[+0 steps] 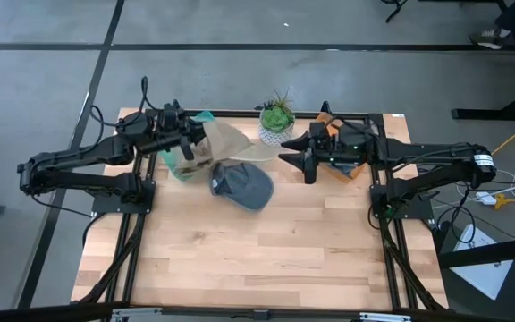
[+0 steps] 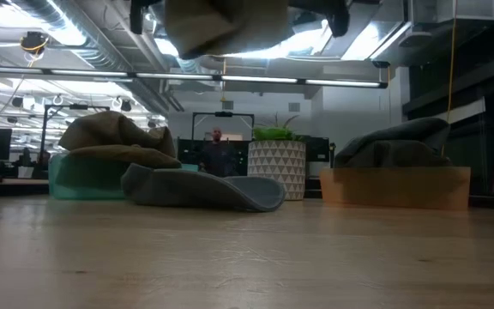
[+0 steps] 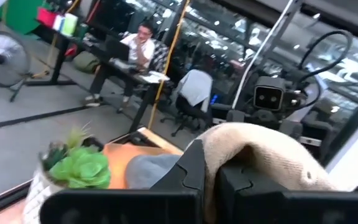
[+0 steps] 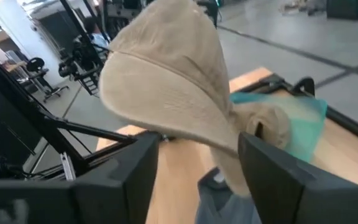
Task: Pick & Place hat
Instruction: Put the brown cap into the green bin
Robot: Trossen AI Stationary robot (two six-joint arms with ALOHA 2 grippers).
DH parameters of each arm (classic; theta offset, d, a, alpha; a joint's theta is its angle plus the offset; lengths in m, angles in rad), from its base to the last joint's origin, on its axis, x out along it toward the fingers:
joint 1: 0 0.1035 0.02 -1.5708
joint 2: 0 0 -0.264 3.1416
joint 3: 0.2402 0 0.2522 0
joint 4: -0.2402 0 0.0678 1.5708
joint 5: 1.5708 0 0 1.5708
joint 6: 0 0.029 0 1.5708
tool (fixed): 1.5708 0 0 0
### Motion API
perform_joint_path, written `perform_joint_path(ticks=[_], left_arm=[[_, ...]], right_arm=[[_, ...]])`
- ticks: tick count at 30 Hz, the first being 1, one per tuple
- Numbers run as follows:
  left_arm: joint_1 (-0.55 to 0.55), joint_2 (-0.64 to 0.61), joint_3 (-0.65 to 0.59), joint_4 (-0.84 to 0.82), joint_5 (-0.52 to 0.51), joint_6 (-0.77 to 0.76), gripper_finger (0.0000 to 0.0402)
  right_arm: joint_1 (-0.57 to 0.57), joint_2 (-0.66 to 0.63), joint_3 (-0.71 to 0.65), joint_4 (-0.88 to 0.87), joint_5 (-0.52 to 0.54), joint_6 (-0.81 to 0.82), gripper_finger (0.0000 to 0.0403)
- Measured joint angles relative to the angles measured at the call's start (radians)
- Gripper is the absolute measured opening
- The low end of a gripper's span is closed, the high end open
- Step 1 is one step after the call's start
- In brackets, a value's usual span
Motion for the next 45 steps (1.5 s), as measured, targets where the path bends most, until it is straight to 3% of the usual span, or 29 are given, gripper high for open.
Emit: perform_joint_path(ticks=[10,21,35,39,45], left_arm=[[0.0,0.0,0.151,-0.275,-0.138,0.097,0.0002],[0.0,0.059,0.413,-0.76,-0.32,0.157,0.0002],[0.0,0.261,0.73,-1.199,-0.289,0.333,0.0003],[0.0,0.291,0.783,-1.199,-0.287,0.364,0.0003],[0.0,0.296,0.819,-1.091,-0.181,0.388,0.0003]], right_arm=[[0.0,0.0,0.0,-0.037,0.0,0.041,0.0231],[0.0,0.0,0.0,-0.037,0.001,0.058,0.0227],[0.0,0.0,0.0,-0.037,0.001,0.068,0.0226],[0.0,0.0,0.0,-0.037,0.002,0.07,0.0226],[0.0,0.0,0.0,-0.037,0.018,0.069,0.0226]])
